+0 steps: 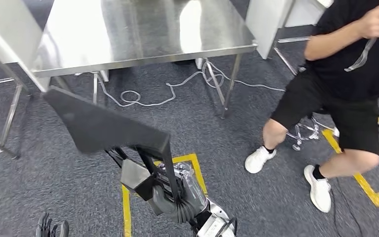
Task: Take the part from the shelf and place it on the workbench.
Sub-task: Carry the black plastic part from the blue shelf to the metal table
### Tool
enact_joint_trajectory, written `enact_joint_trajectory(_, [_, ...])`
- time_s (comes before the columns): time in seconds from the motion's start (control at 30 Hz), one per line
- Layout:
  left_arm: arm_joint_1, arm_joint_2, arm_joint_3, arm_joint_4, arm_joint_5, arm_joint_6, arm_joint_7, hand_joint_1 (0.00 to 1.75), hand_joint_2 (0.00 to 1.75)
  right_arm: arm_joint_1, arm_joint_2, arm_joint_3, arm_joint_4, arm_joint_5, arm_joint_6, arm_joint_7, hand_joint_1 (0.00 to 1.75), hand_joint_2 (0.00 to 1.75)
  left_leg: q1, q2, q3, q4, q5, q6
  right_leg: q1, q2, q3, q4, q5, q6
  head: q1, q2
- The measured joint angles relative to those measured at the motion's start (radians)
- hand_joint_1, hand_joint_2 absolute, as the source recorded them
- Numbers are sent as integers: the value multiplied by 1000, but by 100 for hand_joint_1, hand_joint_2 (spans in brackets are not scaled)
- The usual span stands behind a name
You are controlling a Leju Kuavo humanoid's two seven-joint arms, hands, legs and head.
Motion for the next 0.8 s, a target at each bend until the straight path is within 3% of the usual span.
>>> enact_joint_trajectory(0.07, [-1, 0, 0, 0, 0, 0, 0, 0, 175, 3, -3, 0, 1, 0, 0, 1, 175, 175, 1, -31, -2, 1, 2, 1, -7, 19, -48, 89, -20, 5, 1, 0])
enact_joint_trajectory(0.1, [0, 0, 1, 1, 0, 0, 0, 0, 175, 3, -3, 1, 1, 0, 0, 2, 175, 175, 2, -46, -2, 1, 3, 0, -10, 23, -50, 84, -8, 13, 1, 0])
enact_joint_trajectory(0.13, [1, 0, 2, 1, -1, 2, 0, 0, 175, 3, -3, 2, 1, 0, 1, 4, 175, 175, 3, -61, -1, 2, 3, -2, -14, 28, -34, 42, 17, 24, 1, 0])
enact_joint_trajectory(0.2, [2, 0, 4, 1, -3, 12, 0, 0, 175, 2, -2, 3, 1, 0, 9, 11, 175, 175, 5, -90, -3, 4, 4, -13, -24, 65, 19, -87, 75, 41, 2, 0])
enact_joint_trajectory(0.27, [4, -1, 10, 2, -8, 30, 0, 0, 175, 2, 0, 3, 0, -1, 24, 18, 175, 175, 6, -112, -9, 6, 6, -28, -28, 94, 49, -160, 104, 38, 2, 0])
enact_joint_trajectory(0.33, [13, -2, 15, 2, -15, 46, 0, 0, 175, 1, 4, 4, 0, -1, 38, 21, 175, 175, 10, -128, -16, 3, 12, -42, -24, 82, 51, -165, 110, 20, 3, 0])
enact_joint_trajectory(0.4, [24, -3, 15, 3, -21, 53, 0, 0, 175, -3, 11, 5, 0, -1, 44, 22, 175, 175, 14, -97, -27, 19, 3, -49, -24, 63, 52, -167, 115, 5, 1, 0])
enact_joint_trajectory(0.43, [24, -4, 15, 5, -22, 53, 0, 0, 175, -5, 14, 5, 0, -1, 46, 23, 175, 175, 14, -68, -41, 49, -16, -51, -23, 52, 52, -169, 117, -3, -1, 0])
enact_joint_trajectory(0.5, [16, -5, 15, 9, -21, 52, 0, 0, 175, -5, 19, 4, 0, -1, 49, 25, 175, 175, 11, -13, -94, 164, -78, -53, -16, 25, 52, -169, 115, -16, -4, 0])
enact_joint_trajectory(0.57, [10, -5, 14, 16, -21, 51, 0, 0, 175, -4, 19, 4, 2, -2, 53, 29, 175, 175, 11, 1, -141, 269, -120, -54, -7, -5, 50, -169, 113, -21, -4, 0])
enact_joint_trajectory(0.6, [10, -4, 14, 20, -22, 50, 0, 0, 175, -4, 19, 4, 3, -2, 54, 30, 175, 175, 11, 4, -142, 277, -116, -52, -4, -18, 50, -169, 112, -23, -4, 0])
enact_joint_trajectory(0.63, [9, -4, 14, 24, -23, 51, 0, 0, 175, -3, 20, 3, 5, -2, 54, 31, 175, 175, 10, 6, -121, 245, -96, -49, -2, -28, 50, -169, 112, -23, -4, 0])
enact_joint_trajectory(0.73, [5, -2, 13, 31, -24, 59, 0, 0, 175, -2, 21, 3, 8, 0, 54, 30, 175, 175, 1, 27, -15, 64, -36, -31, 6, -48, 50, -169, 110, -22, -2, 0])
enact_joint_trajectory(0.8, [6, 2, 13, 32, -25, 69, 0, 0, 175, 1, 24, 2, 8, 6, 54, 28, 175, 175, -9, 36, 8, 20, -33, -23, 9, -56, 49, -170, 109, -16, -2, 0])
